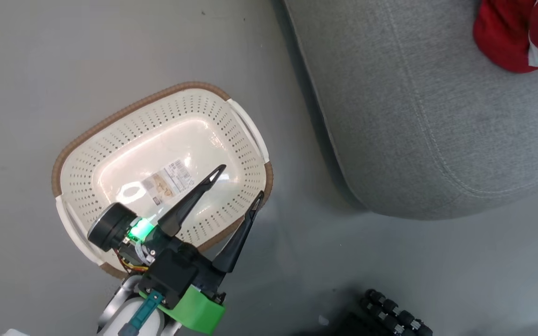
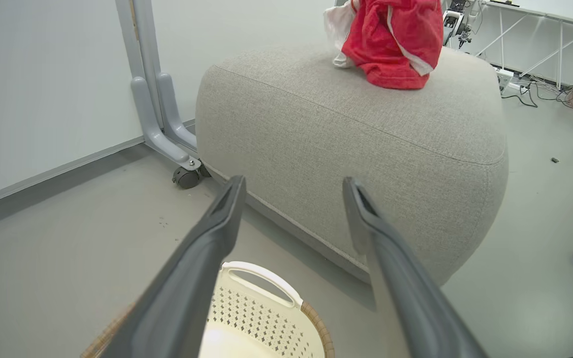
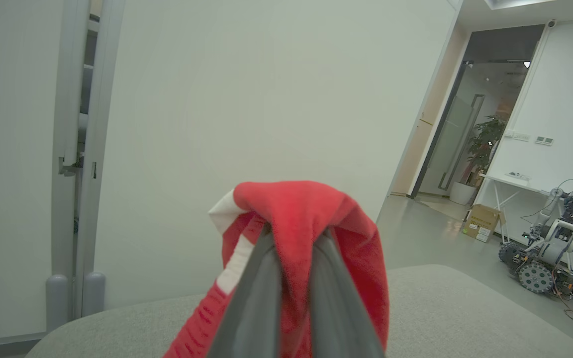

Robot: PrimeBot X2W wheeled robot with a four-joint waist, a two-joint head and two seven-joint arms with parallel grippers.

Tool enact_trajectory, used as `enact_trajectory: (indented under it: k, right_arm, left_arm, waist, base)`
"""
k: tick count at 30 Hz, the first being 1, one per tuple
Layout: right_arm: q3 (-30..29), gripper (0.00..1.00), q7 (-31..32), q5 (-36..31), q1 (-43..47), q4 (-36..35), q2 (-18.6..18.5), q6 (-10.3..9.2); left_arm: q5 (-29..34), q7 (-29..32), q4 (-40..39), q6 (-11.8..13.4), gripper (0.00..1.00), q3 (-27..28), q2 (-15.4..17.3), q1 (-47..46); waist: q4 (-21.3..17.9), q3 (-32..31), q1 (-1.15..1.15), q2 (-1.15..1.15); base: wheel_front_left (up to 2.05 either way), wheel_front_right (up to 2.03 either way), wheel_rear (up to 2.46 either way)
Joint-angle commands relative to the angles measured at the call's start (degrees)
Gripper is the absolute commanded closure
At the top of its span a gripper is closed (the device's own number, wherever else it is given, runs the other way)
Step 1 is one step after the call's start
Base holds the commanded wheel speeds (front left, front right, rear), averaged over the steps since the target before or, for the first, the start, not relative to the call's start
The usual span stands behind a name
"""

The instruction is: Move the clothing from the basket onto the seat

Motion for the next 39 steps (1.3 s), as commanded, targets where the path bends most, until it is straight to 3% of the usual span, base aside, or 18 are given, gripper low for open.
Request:
enact_trajectory:
  k: [1, 5, 10, 11, 12, 13, 19, 28, 35, 39]
  right_arm:
    - [-0.9, 1.00, 0.0, -0.9, -0.8, 4.1, 0.4, -0.06]
    - [-3.7, 1.00, 0.0, -4.5, 0.1, 12.7, 1.7, -0.06]
    - [-5.9, 1.00, 0.0, -5.6, 2.1, 14.5, 3.3, -0.06]
    - [-5.9, 0.95, 0.0, -6.1, 2.6, 13.9, 3.5, -0.06]
    - [-6.2, 0.57, 0.0, -6.4, 3.3, 13.3, 3.7, -0.06]
    - [-6.8, 0.00, 0.0, -6.8, 3.9, 12.5, 3.9, -0.06]
    - [-4.7, 0.00, 0.0, -8.5, 10.0, 8.7, 5.6, -0.07]
    - [7.5, 0.00, 0.0, -3.5, 27.2, 0.4, 8.0, -0.07]
    - [17.6, 0.00, 0.0, 1.0, 40.7, -7.0, 11.5, -0.07]
    - [20.4, 0.00, 0.0, 2.0, 47.4, -12.3, 13.7, -0.07]
  left_arm:
    - [-0.6, 0.0, 0.2, -0.2, 0.00, -0.3, 0.4, -1.7]
    - [-1.2, 0.0, 0.9, -0.2, 0.00, -0.6, 0.0, -2.9]
    - [-1.8, 0.0, 0.5, -0.2, 0.00, 0.3, -1.3, -3.0]
    - [-2.3, 0.0, 0.3, -0.1, 0.00, 0.9, -1.5, -2.5]
    - [-2.5, 0.0, 0.1, -0.1, 0.00, 1.4, -1.7, -2.1]
    - [-2.7, 0.0, -0.1, 0.1, 0.00, 2.0, -2.3, -1.5]
    - [-4.5, 0.0, 1.5, 1.9, 0.00, 5.9, -6.3, 1.9]
    - [-9.4, 0.0, 5.4, 2.4, 0.00, 14.8, -12.8, 10.2]
    - [-12.2, 0.0, 8.3, 4.2, 0.00, 21.9, -14.1, 17.3]
    - [-12.1, 0.0, 8.1, 3.3, 0.00, 24.7, -14.2, 19.7]
  waist:
    - [5.3, 6.3, -0.02, 0.00]
    - [6.9, 6.1, -0.02, 0.00]
    - [8.0, 3.8, -0.02, 0.00]
    - [8.1, 3.0, -0.02, 0.00]
    - [8.1, 2.1, -0.02, 0.00]
    - [8.2, 0.8, -0.02, 0.00]
    - [9.3, -9.0, -0.02, 0.00]
    - [14.8, -25.3, -0.02, 0.00]
    - [18.6, -33.6, -0.02, 0.00]
    - [19.5, -35.9, -0.02, 0.00]
  base:
    - [0.00, 0.00, 0.00]
    - [0.00, 0.00, 0.00]
    - [0.00, 0.00, 0.00]
    - [0.00, 0.00, 0.00]
    - [0.00, 0.00, 0.00]
    - [0.00, 0.00, 0.00]
    - [0.00, 0.00, 0.00]
    - [0.00, 0.00, 0.00]
    - [0.00, 0.00, 0.00]
    - [0.00, 0.00, 0.00]
